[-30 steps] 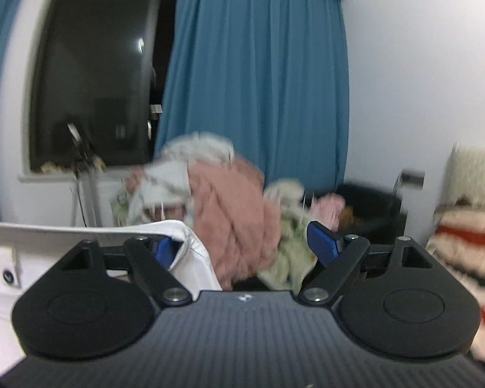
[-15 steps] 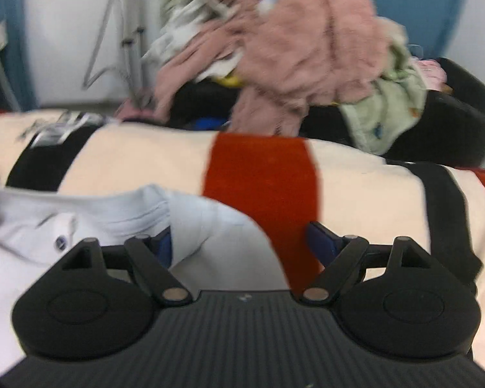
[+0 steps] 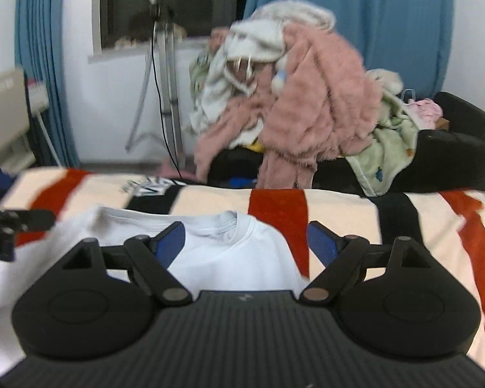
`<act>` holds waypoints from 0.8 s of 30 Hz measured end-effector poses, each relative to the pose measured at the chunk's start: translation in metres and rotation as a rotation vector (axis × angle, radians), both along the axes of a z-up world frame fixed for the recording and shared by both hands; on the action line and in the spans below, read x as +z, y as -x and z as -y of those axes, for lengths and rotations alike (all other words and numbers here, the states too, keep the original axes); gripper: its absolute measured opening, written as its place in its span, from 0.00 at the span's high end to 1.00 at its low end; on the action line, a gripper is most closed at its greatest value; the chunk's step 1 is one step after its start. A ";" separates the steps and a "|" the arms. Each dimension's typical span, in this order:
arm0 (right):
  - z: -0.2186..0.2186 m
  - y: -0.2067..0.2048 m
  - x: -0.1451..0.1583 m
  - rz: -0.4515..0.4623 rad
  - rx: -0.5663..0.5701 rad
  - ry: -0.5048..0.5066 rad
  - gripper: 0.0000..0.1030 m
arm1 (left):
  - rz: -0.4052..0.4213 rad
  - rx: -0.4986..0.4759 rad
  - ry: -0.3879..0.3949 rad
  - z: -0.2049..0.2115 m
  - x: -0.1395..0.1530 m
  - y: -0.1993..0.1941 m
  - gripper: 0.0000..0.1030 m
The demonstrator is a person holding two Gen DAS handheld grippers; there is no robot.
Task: Fold clothes
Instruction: 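Lift the T-shirt with both tools and lower it onto the blanket, then release the T-shirt and hold both tools open above it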
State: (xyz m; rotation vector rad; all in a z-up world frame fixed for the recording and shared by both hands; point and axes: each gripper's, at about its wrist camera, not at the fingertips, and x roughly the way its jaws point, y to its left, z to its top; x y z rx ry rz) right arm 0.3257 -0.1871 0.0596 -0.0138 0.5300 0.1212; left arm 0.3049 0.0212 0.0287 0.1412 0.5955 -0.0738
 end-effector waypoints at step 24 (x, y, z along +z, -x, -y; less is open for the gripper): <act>0.023 0.308 -0.023 0.237 0.079 -0.182 0.10 | 0.249 0.103 0.097 0.013 -0.020 0.356 0.00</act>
